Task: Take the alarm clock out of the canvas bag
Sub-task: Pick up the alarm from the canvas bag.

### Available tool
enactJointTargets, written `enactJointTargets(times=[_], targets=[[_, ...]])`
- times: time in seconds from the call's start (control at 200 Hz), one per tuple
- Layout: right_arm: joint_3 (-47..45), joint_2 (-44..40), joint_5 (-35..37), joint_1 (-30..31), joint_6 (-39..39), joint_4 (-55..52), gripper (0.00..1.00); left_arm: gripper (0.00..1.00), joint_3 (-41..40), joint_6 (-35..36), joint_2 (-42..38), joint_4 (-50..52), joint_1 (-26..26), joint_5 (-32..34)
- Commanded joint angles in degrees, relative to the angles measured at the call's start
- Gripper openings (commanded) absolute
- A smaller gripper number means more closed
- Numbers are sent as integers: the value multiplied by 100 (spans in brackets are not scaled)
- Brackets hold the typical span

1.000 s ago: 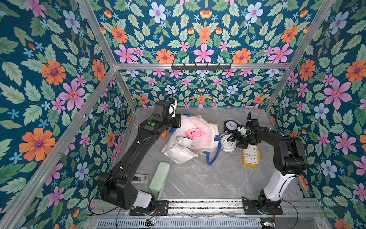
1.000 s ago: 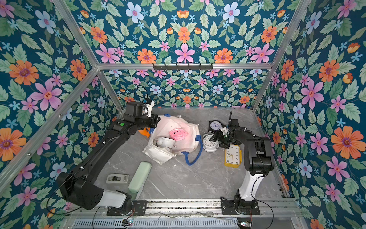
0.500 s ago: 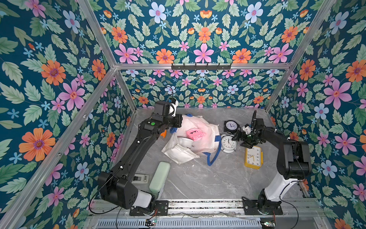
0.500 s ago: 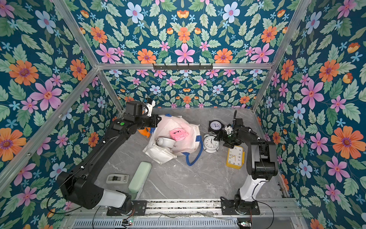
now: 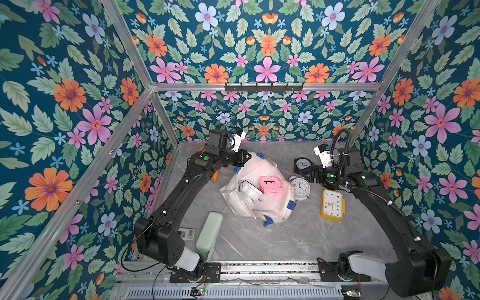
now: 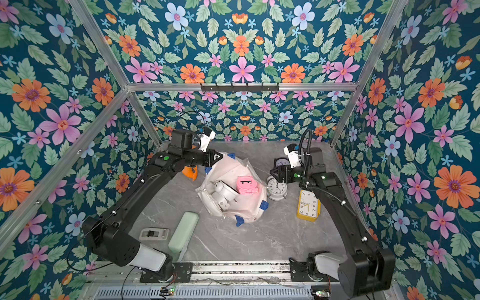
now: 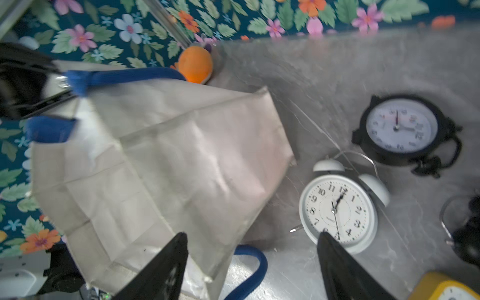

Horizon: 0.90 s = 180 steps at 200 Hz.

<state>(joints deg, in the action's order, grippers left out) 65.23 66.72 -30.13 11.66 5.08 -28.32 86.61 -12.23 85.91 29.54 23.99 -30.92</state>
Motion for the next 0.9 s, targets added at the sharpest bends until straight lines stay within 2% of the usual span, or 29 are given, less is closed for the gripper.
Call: enactJointTargets(times=[0.0, 0.18, 0.415, 0.6, 0.895], targets=[[-160, -505, 345, 573, -708, 443, 79, 0, 93, -69, -15, -544, 10, -172], [-214, -834, 1194, 1918, -1503, 577, 79, 0, 104, -240, 64, -572, 27, -55], [-181, -305, 2256, 3349, -2492, 616, 79, 0, 85, -262, 69, -598, 36, -62], [-121, 423, 3168, 3801, -2871, 614, 74, 0, 45, -254, 42, -598, 36, -48], [-371, 1259, 4066, 3835, -3609, 1140, 71, 0, 45, -267, 41, -598, 36, -81]])
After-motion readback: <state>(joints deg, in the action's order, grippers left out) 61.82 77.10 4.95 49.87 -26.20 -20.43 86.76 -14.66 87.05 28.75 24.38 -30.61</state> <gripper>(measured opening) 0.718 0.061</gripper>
